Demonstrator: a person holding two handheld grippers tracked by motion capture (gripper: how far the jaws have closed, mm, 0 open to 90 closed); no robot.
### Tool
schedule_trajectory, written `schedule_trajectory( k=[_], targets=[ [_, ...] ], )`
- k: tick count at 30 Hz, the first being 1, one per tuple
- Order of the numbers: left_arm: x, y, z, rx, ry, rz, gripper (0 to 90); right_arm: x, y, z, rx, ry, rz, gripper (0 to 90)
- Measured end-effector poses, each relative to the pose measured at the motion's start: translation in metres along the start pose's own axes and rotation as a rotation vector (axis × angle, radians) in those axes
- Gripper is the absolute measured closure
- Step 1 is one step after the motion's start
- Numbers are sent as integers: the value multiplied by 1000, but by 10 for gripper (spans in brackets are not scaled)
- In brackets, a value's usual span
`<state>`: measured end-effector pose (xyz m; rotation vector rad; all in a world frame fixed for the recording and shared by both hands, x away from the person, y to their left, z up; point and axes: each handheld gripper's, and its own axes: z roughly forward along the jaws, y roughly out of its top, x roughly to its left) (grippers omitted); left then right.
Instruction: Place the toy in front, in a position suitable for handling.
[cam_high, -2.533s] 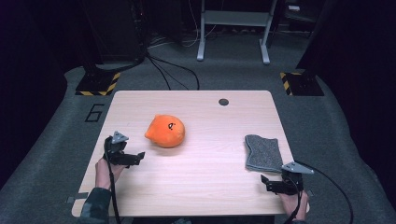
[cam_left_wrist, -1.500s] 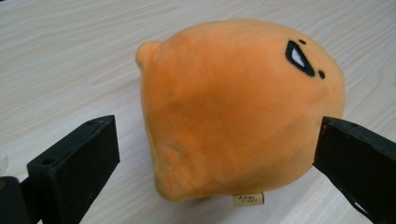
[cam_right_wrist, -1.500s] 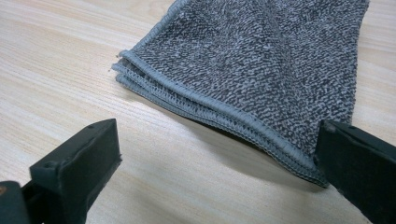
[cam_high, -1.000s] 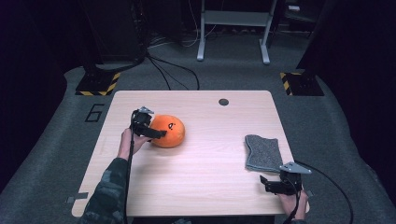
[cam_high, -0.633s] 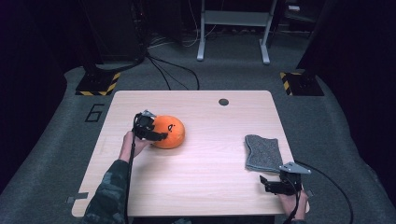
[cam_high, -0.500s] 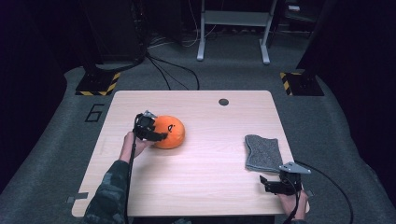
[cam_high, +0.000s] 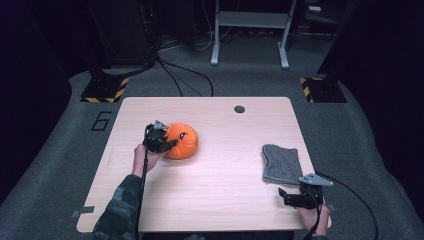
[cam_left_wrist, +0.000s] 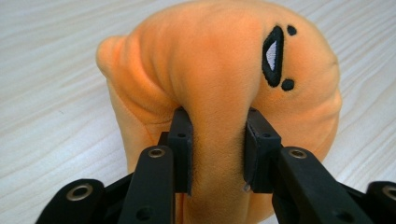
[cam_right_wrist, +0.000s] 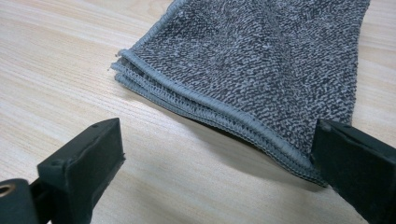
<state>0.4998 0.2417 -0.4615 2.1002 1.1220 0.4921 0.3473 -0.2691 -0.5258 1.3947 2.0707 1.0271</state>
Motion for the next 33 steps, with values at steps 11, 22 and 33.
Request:
schedule_trajectory(
  k=[11,22,33],
  targets=[
    [-20,9,-23,-90,42,-16,705,0,0,0,3,-1,4,24],
    [-54,19,-35,-154,-3,-53,703,0,0,0,6,-1,-3,25],
    [-90,19,-32,-166,-30,-96,697,0,0,0,1,-5,-3,27]
  ],
)
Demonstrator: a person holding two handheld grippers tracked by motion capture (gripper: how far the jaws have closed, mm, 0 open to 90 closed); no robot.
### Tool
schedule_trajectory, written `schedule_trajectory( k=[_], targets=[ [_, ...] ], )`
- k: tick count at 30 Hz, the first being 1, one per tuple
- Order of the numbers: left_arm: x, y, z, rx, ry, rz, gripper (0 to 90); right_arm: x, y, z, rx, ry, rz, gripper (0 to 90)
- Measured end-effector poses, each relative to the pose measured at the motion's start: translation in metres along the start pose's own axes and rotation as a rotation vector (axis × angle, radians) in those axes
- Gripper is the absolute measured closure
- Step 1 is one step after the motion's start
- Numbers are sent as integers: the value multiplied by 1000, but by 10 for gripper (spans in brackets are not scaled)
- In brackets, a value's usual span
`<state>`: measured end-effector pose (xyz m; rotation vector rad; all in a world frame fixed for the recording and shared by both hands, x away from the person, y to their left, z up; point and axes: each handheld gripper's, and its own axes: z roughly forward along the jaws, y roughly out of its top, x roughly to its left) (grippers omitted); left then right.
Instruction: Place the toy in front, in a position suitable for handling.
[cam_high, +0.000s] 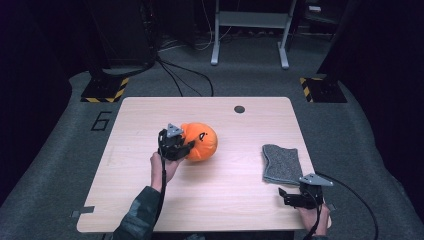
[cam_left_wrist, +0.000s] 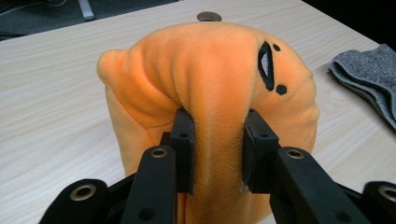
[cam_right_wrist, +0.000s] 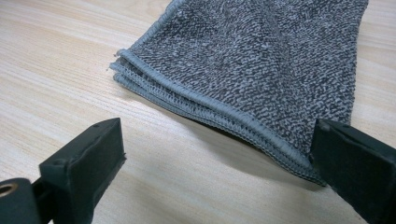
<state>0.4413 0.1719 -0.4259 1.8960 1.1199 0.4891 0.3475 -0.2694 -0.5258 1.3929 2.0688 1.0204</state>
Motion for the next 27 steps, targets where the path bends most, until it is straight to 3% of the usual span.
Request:
schedule_trajectory(
  k=[8,12,14,19,27],
  targets=[
    [-25,-6,6,-19,-10,-41,684,-1,0,0,-7,4,-12,28],
    [-34,-13,12,-27,-10,-105,679,0,0,0,-6,1,-6,28],
    [-38,-16,15,-23,-7,-115,678,0,0,0,-5,3,-2,28],
    [-51,-20,20,-10,8,-92,675,-1,0,0,-5,5,1,28],
    [-61,-38,34,5,12,-107,630,-1,-1,0,-10,3,5,31]
  ],
)
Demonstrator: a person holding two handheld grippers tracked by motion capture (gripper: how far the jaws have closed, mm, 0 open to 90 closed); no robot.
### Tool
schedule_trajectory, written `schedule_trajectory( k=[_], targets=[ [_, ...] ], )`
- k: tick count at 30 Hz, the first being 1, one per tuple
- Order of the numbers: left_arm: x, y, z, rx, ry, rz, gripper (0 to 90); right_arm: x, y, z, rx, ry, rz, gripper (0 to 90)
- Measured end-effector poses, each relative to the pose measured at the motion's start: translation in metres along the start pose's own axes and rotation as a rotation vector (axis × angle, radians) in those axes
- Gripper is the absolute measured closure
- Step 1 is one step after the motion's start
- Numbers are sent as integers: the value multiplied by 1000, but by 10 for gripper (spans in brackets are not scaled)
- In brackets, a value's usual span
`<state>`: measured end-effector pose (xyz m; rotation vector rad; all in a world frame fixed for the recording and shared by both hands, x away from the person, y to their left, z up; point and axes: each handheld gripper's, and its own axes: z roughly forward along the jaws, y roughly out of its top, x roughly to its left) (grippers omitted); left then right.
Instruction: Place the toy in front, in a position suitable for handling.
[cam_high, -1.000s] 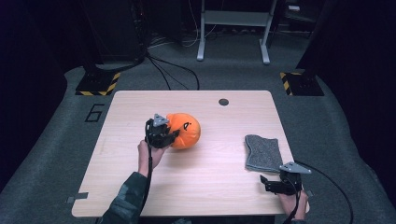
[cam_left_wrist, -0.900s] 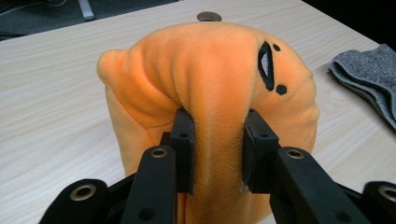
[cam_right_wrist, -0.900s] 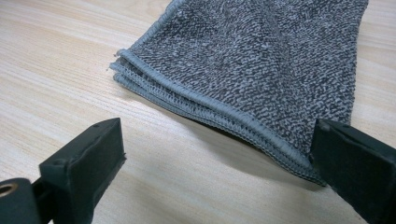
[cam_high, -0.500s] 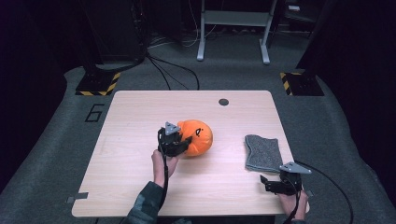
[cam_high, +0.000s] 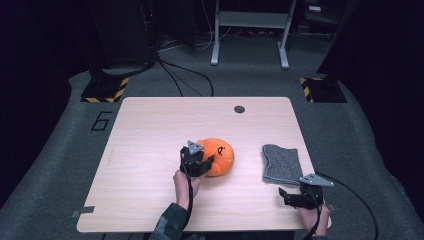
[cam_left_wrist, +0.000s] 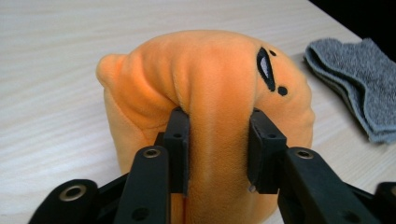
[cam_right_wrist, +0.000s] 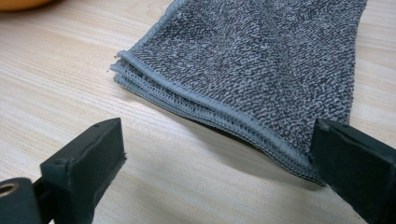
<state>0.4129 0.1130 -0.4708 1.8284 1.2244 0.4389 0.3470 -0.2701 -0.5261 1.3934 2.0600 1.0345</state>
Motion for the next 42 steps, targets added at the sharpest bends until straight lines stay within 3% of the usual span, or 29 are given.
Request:
schedule_trajectory(
  k=[5,9,11,16,24,33,42],
  targets=[
    [1,-1,-4,-16,8,-8,423,0,0,0,0,2,-4,31],
    [5,3,-21,-74,-35,-35,217,0,0,0,-2,0,-10,31],
    [9,6,-31,-92,-52,-24,162,1,0,1,7,-2,-12,31],
    [25,6,-43,-45,-67,31,149,0,0,1,4,1,-17,30],
    [55,-10,-44,63,-92,51,126,0,0,1,7,3,-5,31],
    [66,-21,-48,124,-126,99,108,0,0,1,7,-1,-4,38],
    [67,-31,-43,117,-128,84,154,0,0,1,9,4,-3,36]
  ],
)
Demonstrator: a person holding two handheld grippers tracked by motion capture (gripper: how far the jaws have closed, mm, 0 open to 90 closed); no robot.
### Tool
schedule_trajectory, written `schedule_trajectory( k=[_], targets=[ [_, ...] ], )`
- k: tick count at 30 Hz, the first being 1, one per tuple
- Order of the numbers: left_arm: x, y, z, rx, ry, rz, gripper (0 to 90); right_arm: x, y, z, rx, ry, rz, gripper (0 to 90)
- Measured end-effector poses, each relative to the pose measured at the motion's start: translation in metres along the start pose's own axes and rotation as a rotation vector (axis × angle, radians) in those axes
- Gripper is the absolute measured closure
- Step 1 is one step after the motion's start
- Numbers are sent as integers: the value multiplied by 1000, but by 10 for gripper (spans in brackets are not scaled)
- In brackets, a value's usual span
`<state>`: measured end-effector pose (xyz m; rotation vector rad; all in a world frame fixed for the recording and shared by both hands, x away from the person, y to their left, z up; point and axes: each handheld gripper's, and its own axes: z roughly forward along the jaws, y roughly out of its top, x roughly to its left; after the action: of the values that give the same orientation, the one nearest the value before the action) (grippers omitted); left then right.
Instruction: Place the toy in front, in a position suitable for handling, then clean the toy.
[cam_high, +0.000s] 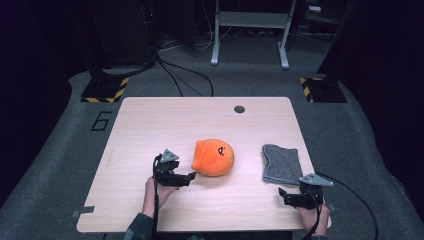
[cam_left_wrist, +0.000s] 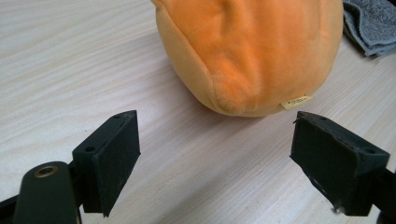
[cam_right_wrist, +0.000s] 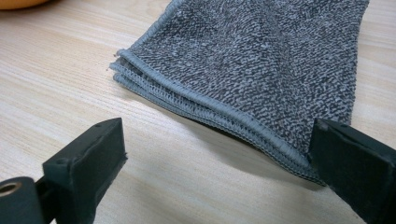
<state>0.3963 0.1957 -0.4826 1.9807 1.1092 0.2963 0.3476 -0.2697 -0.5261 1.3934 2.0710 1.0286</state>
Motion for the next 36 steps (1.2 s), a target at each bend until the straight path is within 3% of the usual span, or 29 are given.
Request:
schedule_trajectory(
  k=[6,10,17,23,29,36],
  targets=[
    [-3,1,-2,-31,-13,9,192,-3,1,-1,1,22,26,15],
    [-3,3,0,-27,-35,31,256,-4,6,-1,16,26,37,0],
    [-3,5,11,-18,-33,29,341,-2,37,-1,22,17,24,0],
    [-3,7,22,-4,-36,36,386,-5,57,16,48,-1,17,0],
    [-5,8,24,-33,-33,39,468,-6,71,37,94,-28,5,0],
    [-5,5,24,-44,-36,52,573,-12,77,58,151,-43,39,0]
  ],
)
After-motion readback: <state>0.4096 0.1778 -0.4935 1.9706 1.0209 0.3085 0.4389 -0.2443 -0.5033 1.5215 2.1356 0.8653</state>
